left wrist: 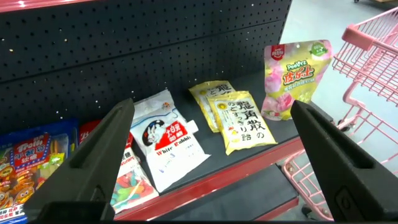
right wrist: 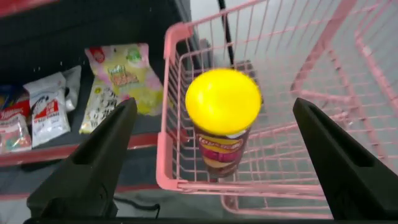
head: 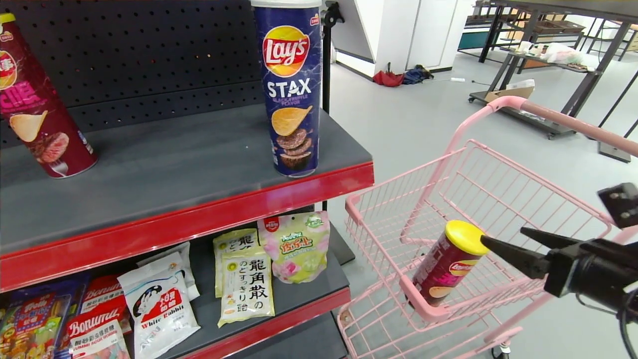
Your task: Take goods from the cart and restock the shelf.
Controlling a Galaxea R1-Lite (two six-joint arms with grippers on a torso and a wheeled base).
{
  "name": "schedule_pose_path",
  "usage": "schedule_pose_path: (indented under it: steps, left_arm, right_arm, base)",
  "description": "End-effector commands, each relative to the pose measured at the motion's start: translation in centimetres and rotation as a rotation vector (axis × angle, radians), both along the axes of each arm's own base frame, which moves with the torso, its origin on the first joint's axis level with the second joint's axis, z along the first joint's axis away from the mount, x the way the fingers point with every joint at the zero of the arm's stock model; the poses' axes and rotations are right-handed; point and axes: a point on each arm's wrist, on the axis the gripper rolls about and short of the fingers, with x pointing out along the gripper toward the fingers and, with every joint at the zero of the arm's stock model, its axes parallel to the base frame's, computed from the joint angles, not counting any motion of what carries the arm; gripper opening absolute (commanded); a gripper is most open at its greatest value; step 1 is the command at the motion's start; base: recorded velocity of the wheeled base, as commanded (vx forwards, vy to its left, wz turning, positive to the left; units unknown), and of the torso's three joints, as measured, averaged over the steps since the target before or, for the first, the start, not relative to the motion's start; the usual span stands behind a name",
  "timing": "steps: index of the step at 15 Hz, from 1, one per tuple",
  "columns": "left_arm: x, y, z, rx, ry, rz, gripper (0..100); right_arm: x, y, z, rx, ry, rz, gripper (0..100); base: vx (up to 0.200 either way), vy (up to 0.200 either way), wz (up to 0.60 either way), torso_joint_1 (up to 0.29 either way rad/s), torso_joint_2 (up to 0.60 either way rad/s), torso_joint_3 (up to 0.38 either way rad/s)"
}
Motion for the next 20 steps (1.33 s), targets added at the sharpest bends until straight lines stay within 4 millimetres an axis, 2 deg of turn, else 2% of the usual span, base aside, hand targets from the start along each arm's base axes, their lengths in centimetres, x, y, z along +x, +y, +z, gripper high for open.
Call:
schedule_pose_path:
  steps: [1, 4, 11, 15, 20]
  left_arm:
    - [0.0, 0.0, 0.0, 0.0, 0.001, 0.0, 100]
    - [0.0, 0.0, 0.0, 0.0, 0.001, 0.0, 100]
    - [0.0, 0.0, 0.0, 0.0, 0.001, 0.0, 100]
    - [0.0, 0.0, 0.0, 0.0, 0.001, 0.0, 100]
    - [0.0, 0.0, 0.0, 0.0, 0.001, 0.0, 100]
  right_arm:
    - [1.9, 0.7, -3.3, -0.034, 0.172, 0.022, 100]
    - [2.6, 0.8, -4.1, -0.043, 0.212, 0.021, 100]
    - [5.6, 1.5, -6.4, -0.053, 0.234, 0.023, 100]
    - [6.9, 2.7, -6.6, -0.056, 0.229, 0.054, 100]
    - [8.2, 2.9, -7.7, -0.056, 0.203, 0.027, 100]
  base:
    - [0.0, 0.0, 0.0, 0.0, 0.0, 0.0]
    - [0.0, 0.0, 0.0, 0.0, 0.0, 0.0]
    - [0.0, 0.0, 0.0, 0.0, 0.0, 0.0]
    - [0.0, 0.0, 0.0, 0.0, 0.0, 0.0]
    - [0.0, 0.0, 0.0, 0.0, 0.0, 0.0]
